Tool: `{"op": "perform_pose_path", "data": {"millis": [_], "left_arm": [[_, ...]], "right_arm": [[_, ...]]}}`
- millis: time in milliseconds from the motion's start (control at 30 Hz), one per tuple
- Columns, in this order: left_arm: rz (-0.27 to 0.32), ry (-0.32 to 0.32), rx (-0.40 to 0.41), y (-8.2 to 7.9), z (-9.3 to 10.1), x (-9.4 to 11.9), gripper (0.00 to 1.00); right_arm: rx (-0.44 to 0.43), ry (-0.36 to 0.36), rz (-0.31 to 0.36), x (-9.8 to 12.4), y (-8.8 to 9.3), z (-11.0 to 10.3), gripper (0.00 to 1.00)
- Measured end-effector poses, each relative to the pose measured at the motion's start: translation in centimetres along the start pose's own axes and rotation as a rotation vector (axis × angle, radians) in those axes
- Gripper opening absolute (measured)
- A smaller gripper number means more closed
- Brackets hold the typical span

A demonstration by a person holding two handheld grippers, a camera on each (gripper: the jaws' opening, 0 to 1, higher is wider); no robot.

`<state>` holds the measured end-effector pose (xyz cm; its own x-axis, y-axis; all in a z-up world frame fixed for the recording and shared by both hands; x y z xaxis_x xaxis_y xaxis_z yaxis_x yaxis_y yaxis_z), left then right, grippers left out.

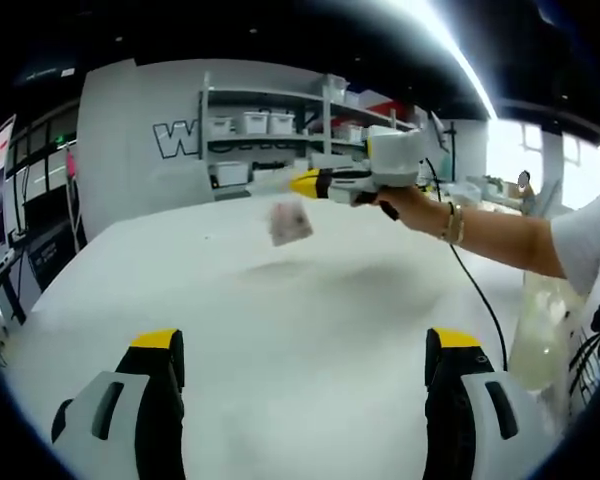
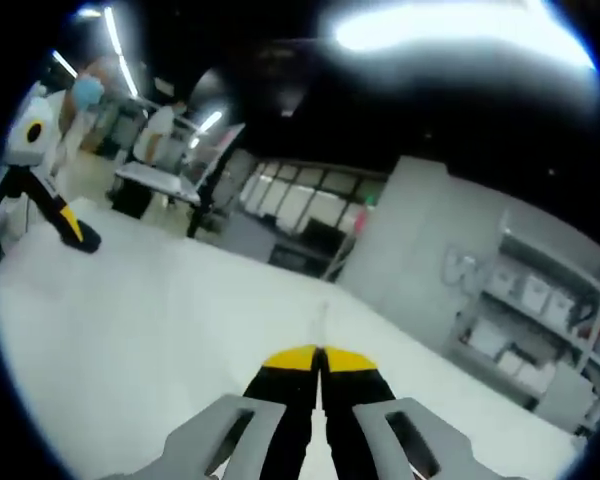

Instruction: Open the resealable bag by pulling the two sides of the seal apart until the entire bag opening is separated and visibly accessible.

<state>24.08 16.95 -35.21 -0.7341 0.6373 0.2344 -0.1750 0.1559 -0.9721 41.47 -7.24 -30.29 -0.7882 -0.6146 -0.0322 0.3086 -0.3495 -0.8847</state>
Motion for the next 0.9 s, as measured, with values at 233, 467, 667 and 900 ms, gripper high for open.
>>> {"op": "perform_pose_path", "data": {"millis": [233, 467, 667, 900], "left_arm": [[0.001, 0.004, -0.006, -0.1, 0.3, 0.0, 0.99], [0.000, 0.010, -0.010, 0.0, 0.8, 0.1, 0.99], [0.001, 0.012, -0.012, 0.0, 1.0, 0.1, 0.99], [-0.003, 0.013, -0.015, -0.1, 1.1, 0.1, 0.99]], "right_arm": [[0.007, -0.020, 0.029, 1.4, -0.5, -1.3, 0.00], [0.007, -0.036, 0.049, 3.3, -1.2, -2.5, 0.00], [0.013, -0.043, 0.065, 4.3, -1.7, -3.2, 0.00], [0.015, -0.046, 0.082, 6.1, -2.2, -3.6, 0.00]]}}
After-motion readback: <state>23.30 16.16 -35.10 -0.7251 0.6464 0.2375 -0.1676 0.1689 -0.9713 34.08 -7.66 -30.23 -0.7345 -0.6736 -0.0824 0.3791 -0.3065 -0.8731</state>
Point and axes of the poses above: the point that each gripper's makers call its tool centre point, and the gripper's own axes: x roughly backward along the fingers, z roughly to its right, y roughly out of its underside, the point moved 8 cm from there along x, roughly backward along the fingers, and after that the axes turned 6 degrees about z, right-handed, at the moved point
